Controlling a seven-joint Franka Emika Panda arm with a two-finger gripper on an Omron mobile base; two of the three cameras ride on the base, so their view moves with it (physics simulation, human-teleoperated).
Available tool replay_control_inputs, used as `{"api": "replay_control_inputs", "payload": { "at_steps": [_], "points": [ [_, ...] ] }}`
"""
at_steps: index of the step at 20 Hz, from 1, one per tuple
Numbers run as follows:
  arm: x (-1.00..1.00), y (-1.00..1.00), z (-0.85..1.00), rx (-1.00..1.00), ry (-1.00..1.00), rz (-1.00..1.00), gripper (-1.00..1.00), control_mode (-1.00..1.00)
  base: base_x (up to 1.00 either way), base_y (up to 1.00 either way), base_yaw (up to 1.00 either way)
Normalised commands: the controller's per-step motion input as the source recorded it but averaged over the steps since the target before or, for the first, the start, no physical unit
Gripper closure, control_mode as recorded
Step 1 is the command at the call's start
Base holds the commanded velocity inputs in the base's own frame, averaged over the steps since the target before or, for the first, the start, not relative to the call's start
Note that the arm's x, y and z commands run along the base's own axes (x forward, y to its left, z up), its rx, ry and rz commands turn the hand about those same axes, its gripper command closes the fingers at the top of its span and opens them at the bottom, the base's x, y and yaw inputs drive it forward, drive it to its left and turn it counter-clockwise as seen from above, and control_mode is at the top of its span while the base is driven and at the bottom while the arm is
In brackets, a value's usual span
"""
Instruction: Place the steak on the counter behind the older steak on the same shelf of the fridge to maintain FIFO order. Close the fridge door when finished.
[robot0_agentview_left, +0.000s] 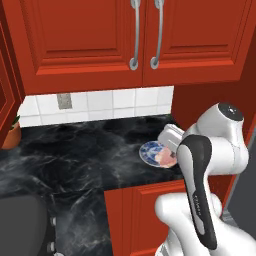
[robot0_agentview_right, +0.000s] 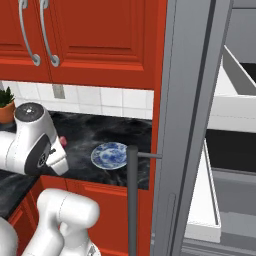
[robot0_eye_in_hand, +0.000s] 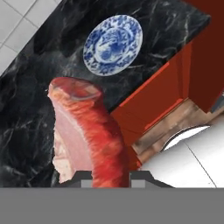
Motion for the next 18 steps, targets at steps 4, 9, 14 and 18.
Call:
{"api": "replay_control_inputs", "payload": {
  "at_steps": [4,9,14,18],
  "points": [
    [-0.41,0.16,-0.20,-0.02,0.02,0.00,1.00,-1.00,0.00,0.00,0.00],
    [-0.36,0.02,-0.10,0.00,0.00,0.00,1.00,1.00,-0.60,0.00,0.00],
    [0.00,0.00,0.00,0.00,0.00,0.00,1.00,1.00,-1.00,0.00,-0.03],
    [0.00,0.00,0.00,0.00,0.00,0.00,1.00,1.00,-1.00,-0.04,-0.06]
  ]
}}
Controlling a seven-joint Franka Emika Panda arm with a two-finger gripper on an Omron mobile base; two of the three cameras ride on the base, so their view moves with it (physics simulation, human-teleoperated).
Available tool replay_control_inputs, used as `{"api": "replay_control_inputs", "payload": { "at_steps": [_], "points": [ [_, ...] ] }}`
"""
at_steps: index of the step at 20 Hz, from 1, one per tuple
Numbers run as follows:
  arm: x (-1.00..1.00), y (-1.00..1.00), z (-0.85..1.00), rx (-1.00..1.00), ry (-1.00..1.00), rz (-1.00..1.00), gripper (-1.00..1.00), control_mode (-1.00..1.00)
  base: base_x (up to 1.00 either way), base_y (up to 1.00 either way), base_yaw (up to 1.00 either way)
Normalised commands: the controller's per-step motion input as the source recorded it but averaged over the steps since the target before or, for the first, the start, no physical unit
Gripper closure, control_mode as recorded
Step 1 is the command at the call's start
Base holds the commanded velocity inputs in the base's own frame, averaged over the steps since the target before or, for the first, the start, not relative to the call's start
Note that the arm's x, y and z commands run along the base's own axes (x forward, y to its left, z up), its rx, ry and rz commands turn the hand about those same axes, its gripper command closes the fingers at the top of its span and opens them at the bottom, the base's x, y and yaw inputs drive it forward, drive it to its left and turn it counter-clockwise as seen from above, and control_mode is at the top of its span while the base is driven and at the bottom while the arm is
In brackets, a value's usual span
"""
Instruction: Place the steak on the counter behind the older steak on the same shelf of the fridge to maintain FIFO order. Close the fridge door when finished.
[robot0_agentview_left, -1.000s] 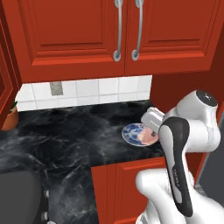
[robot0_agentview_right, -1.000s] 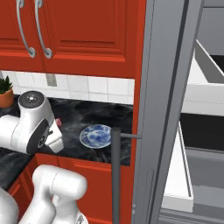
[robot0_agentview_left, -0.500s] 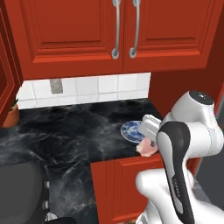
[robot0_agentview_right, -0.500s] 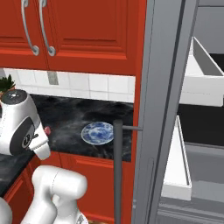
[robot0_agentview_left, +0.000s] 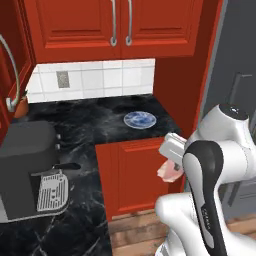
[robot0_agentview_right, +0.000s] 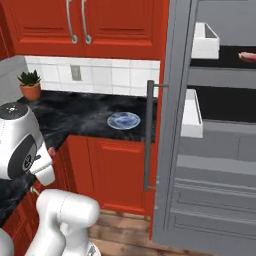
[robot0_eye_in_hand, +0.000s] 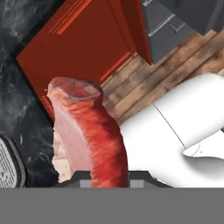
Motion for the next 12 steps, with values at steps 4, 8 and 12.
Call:
{"api": "replay_control_inputs", "payload": {
  "at_steps": [4,8,12],
  "points": [
    [0.00,0.00,0.00,0.00,0.00,0.00,1.00,1.00,-1.00,-0.67,-0.16],
    [0.00,0.00,0.00,0.00,0.00,0.00,1.00,1.00,-1.00,-1.00,-0.11],
    [0.00,0.00,0.00,0.00,0.00,0.00,1.00,1.00,-0.60,-1.00,-0.08]
  ]
}}
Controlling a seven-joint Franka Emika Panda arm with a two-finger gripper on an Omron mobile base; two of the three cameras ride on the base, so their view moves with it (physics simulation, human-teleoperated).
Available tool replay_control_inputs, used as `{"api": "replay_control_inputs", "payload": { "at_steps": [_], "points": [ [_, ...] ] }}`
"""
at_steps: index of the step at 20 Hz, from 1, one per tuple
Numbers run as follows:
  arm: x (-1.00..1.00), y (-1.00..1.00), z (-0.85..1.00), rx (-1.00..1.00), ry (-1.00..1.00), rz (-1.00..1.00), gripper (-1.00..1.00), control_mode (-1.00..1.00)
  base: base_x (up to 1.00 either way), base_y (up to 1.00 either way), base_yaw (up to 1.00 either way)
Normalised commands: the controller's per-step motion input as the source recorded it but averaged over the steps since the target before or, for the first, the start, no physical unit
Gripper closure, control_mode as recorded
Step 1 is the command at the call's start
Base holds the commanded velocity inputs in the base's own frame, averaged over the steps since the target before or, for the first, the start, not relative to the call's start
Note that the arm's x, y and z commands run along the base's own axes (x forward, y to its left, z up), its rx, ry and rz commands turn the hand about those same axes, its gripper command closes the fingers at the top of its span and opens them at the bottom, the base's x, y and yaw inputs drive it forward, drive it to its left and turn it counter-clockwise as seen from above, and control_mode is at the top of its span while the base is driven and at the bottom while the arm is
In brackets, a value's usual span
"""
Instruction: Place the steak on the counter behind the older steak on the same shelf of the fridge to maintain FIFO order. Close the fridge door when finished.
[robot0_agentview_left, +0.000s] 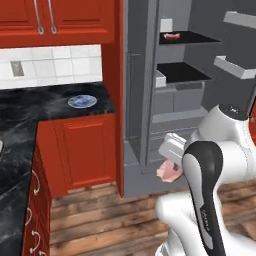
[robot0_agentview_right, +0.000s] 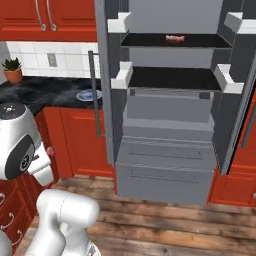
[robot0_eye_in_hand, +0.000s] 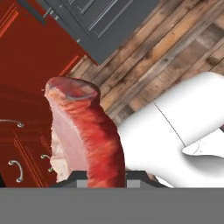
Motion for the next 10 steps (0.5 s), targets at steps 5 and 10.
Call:
{"api": "replay_control_inputs", "payload": {
  "at_steps": [5,10],
  "points": [
    [0.00,0.00,0.00,0.00,0.00,0.00,1.00,1.00,0.08,-1.00,-0.02],
    [0.00,0.00,0.00,0.00,0.00,0.00,1.00,1.00,0.62,-0.95,-0.03]
  ]
}}
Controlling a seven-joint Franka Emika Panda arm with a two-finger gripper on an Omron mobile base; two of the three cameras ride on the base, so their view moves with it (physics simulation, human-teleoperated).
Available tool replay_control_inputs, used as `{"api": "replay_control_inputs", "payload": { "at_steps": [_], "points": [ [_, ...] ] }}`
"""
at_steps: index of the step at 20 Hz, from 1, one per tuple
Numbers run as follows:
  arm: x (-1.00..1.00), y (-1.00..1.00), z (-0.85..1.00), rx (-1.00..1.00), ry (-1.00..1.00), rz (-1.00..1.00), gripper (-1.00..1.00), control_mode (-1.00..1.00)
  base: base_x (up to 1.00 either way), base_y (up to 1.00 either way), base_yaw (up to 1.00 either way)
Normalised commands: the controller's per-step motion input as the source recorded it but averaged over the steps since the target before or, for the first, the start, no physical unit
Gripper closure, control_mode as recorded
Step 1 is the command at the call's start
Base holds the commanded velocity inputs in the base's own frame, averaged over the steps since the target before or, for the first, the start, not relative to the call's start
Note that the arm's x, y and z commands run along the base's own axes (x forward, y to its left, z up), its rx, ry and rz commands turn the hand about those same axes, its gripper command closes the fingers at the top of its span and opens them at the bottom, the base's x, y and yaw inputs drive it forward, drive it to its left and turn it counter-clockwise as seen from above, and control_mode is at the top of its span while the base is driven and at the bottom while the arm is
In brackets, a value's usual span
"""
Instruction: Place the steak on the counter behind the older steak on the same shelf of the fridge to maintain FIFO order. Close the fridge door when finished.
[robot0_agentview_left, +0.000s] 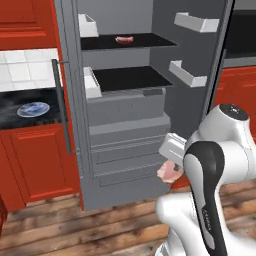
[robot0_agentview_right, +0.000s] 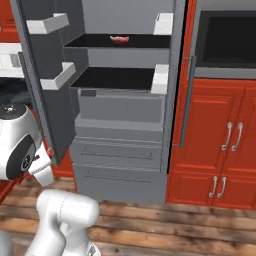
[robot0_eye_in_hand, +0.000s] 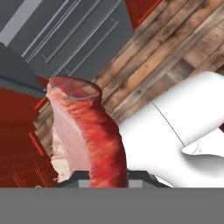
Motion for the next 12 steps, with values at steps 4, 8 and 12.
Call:
{"api": "replay_control_inputs", "payload": {
  "at_steps": [4,8,12],
  "points": [
    [0.00,0.00,0.00,0.00,0.00,0.00,1.00,1.00,0.90,-0.66,-0.08],
    [0.00,0.00,0.00,0.00,0.00,0.00,1.00,1.00,0.99,0.00,-0.09],
    [0.00,0.00,0.00,0.00,0.00,0.00,1.00,1.00,0.94,-0.25,-0.01]
  ]
}}
